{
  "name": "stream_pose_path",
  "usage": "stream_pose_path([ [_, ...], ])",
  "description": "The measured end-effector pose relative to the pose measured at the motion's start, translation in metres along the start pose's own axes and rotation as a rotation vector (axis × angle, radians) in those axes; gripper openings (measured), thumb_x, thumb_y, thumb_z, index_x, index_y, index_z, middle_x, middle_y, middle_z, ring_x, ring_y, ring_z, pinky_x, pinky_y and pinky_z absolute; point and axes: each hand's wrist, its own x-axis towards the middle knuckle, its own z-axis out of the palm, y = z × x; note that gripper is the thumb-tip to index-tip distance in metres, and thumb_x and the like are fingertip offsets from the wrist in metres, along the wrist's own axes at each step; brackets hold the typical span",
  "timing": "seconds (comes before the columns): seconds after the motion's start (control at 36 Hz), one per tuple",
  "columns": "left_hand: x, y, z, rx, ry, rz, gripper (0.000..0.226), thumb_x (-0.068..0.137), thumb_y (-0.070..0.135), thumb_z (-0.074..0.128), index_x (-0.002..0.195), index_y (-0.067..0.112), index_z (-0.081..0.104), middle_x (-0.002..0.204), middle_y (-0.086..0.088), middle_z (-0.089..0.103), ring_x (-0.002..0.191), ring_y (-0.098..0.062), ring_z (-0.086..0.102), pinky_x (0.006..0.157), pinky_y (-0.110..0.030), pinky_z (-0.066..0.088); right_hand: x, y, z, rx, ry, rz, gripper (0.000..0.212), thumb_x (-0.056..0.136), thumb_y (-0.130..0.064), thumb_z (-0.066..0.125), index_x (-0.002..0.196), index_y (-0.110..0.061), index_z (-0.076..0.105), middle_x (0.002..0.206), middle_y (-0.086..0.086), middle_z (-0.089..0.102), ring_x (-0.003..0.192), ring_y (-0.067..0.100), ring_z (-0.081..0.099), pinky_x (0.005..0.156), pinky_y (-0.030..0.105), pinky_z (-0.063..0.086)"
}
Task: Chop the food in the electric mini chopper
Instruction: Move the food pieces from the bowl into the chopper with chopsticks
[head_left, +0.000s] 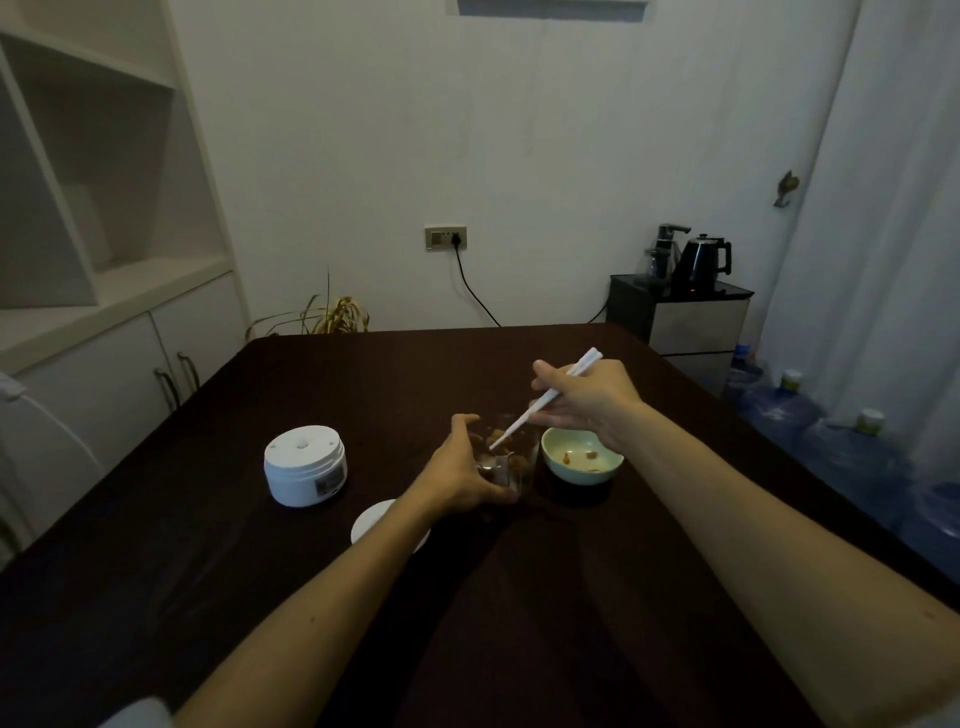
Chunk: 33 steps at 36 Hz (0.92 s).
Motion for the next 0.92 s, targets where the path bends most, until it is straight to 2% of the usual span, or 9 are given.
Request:
stream_pose_path([
  [0.11, 0.001, -0.002, 0.001, 0.001, -0.001, 0.012, 0.113, 0.060, 0.024, 0.090, 0.143, 0.026, 0.014, 0.129, 0.003, 0.050, 0.110, -0.015, 0.055, 0.093, -0.033, 0.048, 0.003, 0.006, 0.004, -0.074, -0.046, -0.079, 0.022, 0.086, -0.021, 0.077, 0.095, -0.002, 0.069, 0.089, 0.013, 0.078, 0.072, 0.025, 0.077, 0.057, 0.036, 0.062],
  [0.19, 0.002, -0.002, 0.001, -0.005, -0.009, 0.001, 0.114, 0.060, 0.023, 0.090, 0.143, 0.027, 0.013, 0.127, 0.003, 0.050, 0.110, -0.015, 0.055, 0.092, -0.033, 0.049, 0.004, 0.006, 0.007, -0.122, -0.075, -0.111, 0.021, 0.087, -0.023, 0.076, 0.095, -0.005, 0.069, 0.079, 0.007, 0.078, 0.072, 0.024, 0.077, 0.055, 0.034, 0.062],
  [0.31, 0.003, -0.002, 0.001, 0.001, -0.005, -0.002, 0.116, 0.059, 0.025, 0.091, 0.144, 0.027, 0.013, 0.130, 0.000, 0.048, 0.108, -0.014, 0.052, 0.086, -0.028, 0.046, 0.003, 0.004, 0.009, -0.195, -0.126, -0.119, 0.020, 0.086, -0.025, 0.076, 0.094, -0.007, 0.070, 0.074, 0.004, 0.078, 0.071, 0.024, 0.077, 0.053, 0.031, 0.061],
  [0.42, 0.003, -0.002, 0.001, 0.009, -0.003, -0.002, 0.115, 0.060, 0.026, 0.090, 0.145, 0.028, 0.012, 0.134, -0.002, 0.046, 0.114, -0.017, 0.051, 0.094, -0.034, 0.047, 0.002, 0.003, 0.011, -0.295, -0.154, -0.123, 0.018, 0.086, -0.027, 0.076, 0.090, -0.009, 0.074, 0.073, 0.006, 0.077, 0.070, 0.023, 0.077, 0.053, 0.028, 0.060],
  [0.58, 0.003, -0.002, 0.000, -0.003, -0.007, -0.004, 0.115, 0.061, 0.025, 0.090, 0.145, 0.027, 0.011, 0.132, -0.001, 0.048, 0.103, -0.011, 0.051, 0.084, -0.028, 0.045, 0.000, 0.005, 0.012, -0.289, -0.155, -0.119, 0.017, 0.086, -0.025, 0.076, 0.090, -0.009, 0.073, 0.072, 0.004, 0.077, 0.070, 0.024, 0.077, 0.052, 0.027, 0.059],
  [0.69, 0.002, -0.002, 0.001, 0.006, -0.002, -0.003, 0.115, 0.061, 0.025, 0.090, 0.145, 0.025, 0.011, 0.135, -0.004, 0.046, 0.110, -0.016, 0.051, 0.091, -0.032, 0.047, 0.000, 0.005, 0.009, -0.248, -0.138, -0.114, 0.019, 0.085, -0.024, 0.077, 0.091, -0.007, 0.073, 0.080, 0.011, 0.077, 0.071, 0.027, 0.077, 0.056, 0.032, 0.062],
  [0.81, 0.001, 0.000, 0.001, 0.019, 0.000, -0.004, 0.113, 0.062, 0.026, 0.090, 0.145, 0.025, 0.012, 0.139, -0.005, 0.044, 0.121, -0.022, 0.049, 0.099, -0.039, 0.045, 0.002, 0.006, 0.004, -0.166, -0.104, -0.076, 0.020, 0.085, -0.023, 0.078, 0.091, -0.005, 0.072, 0.090, 0.018, 0.076, 0.073, 0.030, 0.077, 0.069, 0.043, 0.065],
  [0.92, 0.001, 0.001, 0.001, 0.019, 0.010, -0.008, 0.113, 0.061, 0.026, 0.090, 0.145, 0.024, 0.013, 0.137, -0.005, 0.046, 0.118, -0.022, 0.051, 0.098, -0.039, 0.047, 0.001, 0.007, -0.001, -0.110, -0.077, -0.032, 0.021, 0.085, -0.022, 0.077, 0.092, -0.003, 0.072, 0.092, 0.019, 0.076, 0.074, 0.029, 0.077, 0.068, 0.041, 0.065],
])
